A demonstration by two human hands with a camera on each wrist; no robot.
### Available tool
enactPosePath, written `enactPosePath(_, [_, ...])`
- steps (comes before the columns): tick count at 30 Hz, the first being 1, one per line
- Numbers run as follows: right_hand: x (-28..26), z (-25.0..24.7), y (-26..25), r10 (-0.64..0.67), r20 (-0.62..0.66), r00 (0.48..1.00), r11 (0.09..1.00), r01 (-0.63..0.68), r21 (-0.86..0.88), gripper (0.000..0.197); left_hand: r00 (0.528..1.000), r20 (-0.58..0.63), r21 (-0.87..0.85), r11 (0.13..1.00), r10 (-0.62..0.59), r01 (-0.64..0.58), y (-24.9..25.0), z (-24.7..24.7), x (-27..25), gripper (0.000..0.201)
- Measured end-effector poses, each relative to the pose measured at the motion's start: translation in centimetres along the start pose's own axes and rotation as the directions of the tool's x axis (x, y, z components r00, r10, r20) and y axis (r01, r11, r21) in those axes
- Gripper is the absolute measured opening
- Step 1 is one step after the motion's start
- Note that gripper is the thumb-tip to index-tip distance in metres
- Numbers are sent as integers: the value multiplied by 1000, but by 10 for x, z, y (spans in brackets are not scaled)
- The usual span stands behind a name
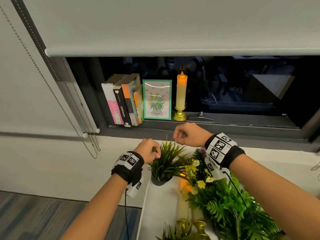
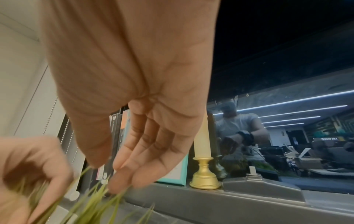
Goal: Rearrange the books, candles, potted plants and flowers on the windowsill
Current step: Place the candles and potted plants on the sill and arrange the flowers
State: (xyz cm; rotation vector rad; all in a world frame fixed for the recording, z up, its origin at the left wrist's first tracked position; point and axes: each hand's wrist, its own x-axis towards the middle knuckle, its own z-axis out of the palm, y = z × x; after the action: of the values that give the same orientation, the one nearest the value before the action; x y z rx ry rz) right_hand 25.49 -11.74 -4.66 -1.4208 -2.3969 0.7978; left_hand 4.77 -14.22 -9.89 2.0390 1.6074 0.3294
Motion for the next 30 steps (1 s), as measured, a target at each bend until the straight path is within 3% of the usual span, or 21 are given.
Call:
enactPosePath(4, [-4, 6, 9, 47, 85, 995, 996, -40, -86, 20, 997, -72, -30, 1000, 2, -4, 3, -13, 2, 22])
enactPosePath(7, [-8, 7, 15, 80, 110, 991, 988, -64, -138, 24, 986, -167, -57, 998, 15, -25, 6, -28, 2, 21])
enactPosePath(10, [-8, 2, 18, 84, 73, 994, 986, -73, -147, 25, 968, -247, -92, 993, 48, -73, 9, -47, 1, 12])
enactPosePath(13, [-7, -4, 23, 107, 17, 994, 982, -103, -158, 29, 950, -306, -106, 990, 58, -94, 10, -63, 3, 17])
enactPosePath(18, [-6, -6, 24, 113, 30, 993, 983, -108, -149, 63, 907, -403, -127, 974, 121, -186, 27, -82, 8, 23])
enactPosePath(20, [-7, -6, 19, 73, 18, 997, 993, -71, -99, 71, 885, -432, -130, 959, 174, -252, 40, -88, 9, 16])
enactPosePath(23, [-10, -5, 9, -97, 32, 995, 986, 100, -134, 60, 856, -458, -137, 933, 238, -333, 63, -95, 9, 10])
enactPosePath(27, [-8, -7, 5, -108, -61, 992, 963, 120, 243, 62, 836, -472, -159, 906, 279, -392, 82, -94, 18, 9])
enactPosePath(30, [-11, -9, 8, -96, -145, 985, 941, 137, 309, 59, 827, -476, -162, 894, 300, -418, 91, -93, 22, 12])
